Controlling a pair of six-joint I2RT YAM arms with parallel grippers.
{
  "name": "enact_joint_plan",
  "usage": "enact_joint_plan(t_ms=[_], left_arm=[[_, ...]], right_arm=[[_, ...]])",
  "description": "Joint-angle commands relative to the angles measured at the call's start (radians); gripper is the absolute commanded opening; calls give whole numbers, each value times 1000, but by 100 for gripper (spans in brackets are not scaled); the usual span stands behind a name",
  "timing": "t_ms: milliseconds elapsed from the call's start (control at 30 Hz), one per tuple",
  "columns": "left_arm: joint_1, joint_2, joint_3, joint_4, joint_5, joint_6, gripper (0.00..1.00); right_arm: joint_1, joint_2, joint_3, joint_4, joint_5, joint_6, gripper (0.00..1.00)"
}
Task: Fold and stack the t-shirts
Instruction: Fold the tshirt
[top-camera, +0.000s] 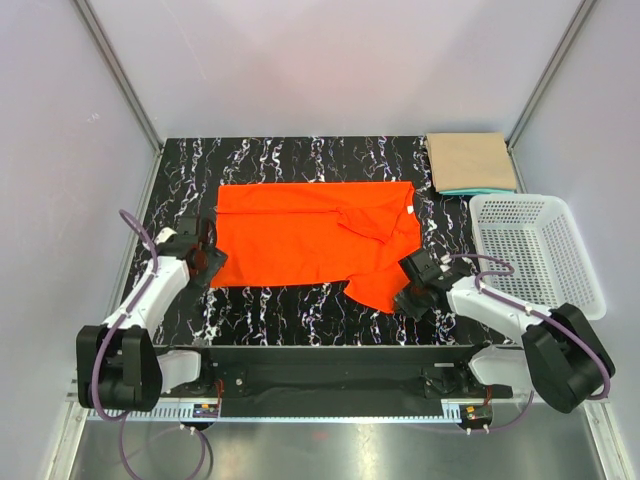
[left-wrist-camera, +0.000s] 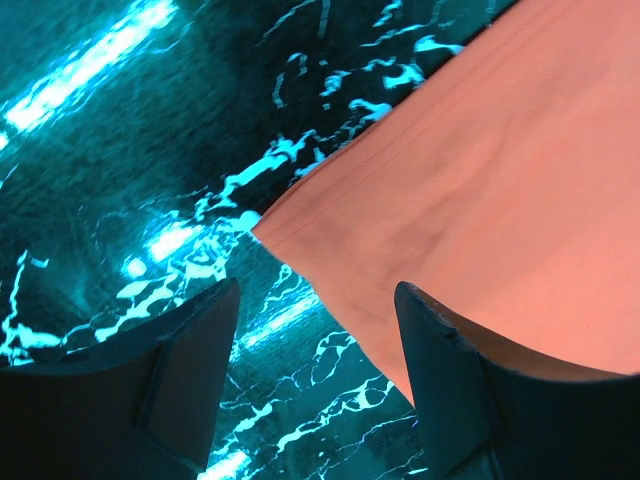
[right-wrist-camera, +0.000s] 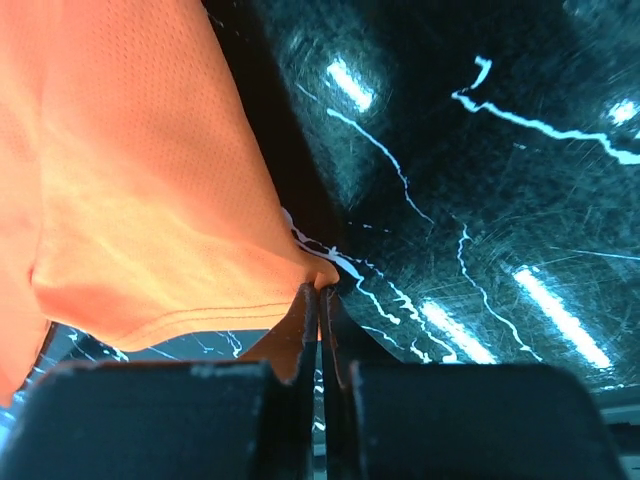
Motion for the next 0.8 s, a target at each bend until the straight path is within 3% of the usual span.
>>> enact_joint_plan(t_ms=[0, 233, 667, 767], left_arm=[[-1, -25, 1, -21, -44, -91, 68], [-12, -71, -56, 25, -34, -133, 66], [-14, 64, -122, 108, -48, -228, 65], [-14, 99, -116, 119, -44, -226, 60]], right_arm=[[14, -13, 13, -59, 102, 0, 0], [38, -41, 82, -33, 72, -75, 0], [63, -87, 59, 34, 49, -95, 0], [64, -117, 50, 13, 59, -101, 0]])
